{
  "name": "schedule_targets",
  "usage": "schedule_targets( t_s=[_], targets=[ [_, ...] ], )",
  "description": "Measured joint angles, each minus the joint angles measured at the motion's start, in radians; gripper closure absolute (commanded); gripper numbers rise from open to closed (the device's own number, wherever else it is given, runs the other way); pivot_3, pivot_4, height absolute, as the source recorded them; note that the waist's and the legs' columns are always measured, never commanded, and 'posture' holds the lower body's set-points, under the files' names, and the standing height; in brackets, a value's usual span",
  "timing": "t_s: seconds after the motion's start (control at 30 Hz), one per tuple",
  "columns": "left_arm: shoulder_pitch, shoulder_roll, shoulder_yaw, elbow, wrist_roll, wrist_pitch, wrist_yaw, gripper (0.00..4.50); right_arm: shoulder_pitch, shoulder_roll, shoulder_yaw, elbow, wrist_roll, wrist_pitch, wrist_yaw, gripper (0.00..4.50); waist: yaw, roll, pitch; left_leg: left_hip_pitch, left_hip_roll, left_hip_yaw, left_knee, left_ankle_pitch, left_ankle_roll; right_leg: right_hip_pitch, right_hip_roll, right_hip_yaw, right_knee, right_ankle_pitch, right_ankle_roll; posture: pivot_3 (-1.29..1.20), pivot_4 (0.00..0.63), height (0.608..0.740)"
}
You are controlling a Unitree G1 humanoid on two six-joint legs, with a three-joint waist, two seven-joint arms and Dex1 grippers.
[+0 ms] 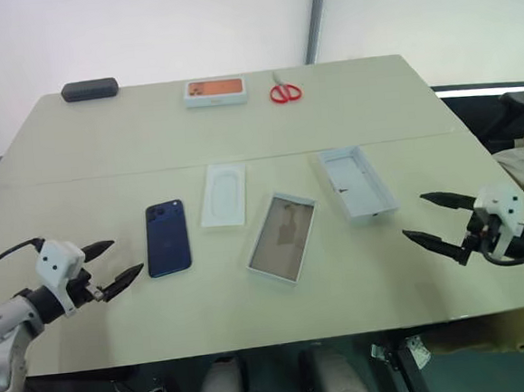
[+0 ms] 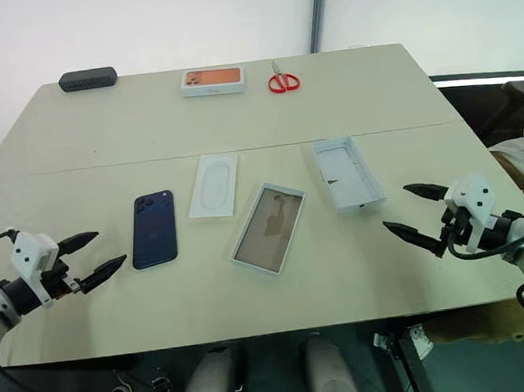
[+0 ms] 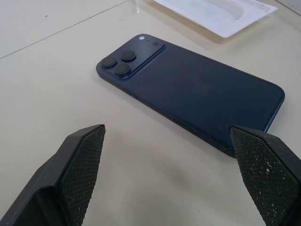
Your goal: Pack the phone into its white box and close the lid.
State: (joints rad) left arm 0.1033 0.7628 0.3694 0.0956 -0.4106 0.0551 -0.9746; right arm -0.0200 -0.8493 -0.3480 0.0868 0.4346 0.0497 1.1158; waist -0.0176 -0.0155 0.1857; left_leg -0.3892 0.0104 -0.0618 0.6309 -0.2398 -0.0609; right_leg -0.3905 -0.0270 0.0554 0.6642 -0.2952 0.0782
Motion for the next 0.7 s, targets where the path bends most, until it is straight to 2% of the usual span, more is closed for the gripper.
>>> schedule_targets(
  t_s=[0.7],
  targets=[
    [-0.021, -0.017, 0.000, 0.023, 0.030, -0.042, 0.029, 0.08, -0.008, 0.004, 0.021, 0.009, -0.038, -0.004, -0.014, 0.03, 0.000, 0.000, 0.000, 0.000, 0.000, 0.000, 0.000, 0.000, 0.000, 0.000, 0.000, 0.000, 0.000, 0.000, 0.000, 0.00, 0.150, 0.740]
  ],
)
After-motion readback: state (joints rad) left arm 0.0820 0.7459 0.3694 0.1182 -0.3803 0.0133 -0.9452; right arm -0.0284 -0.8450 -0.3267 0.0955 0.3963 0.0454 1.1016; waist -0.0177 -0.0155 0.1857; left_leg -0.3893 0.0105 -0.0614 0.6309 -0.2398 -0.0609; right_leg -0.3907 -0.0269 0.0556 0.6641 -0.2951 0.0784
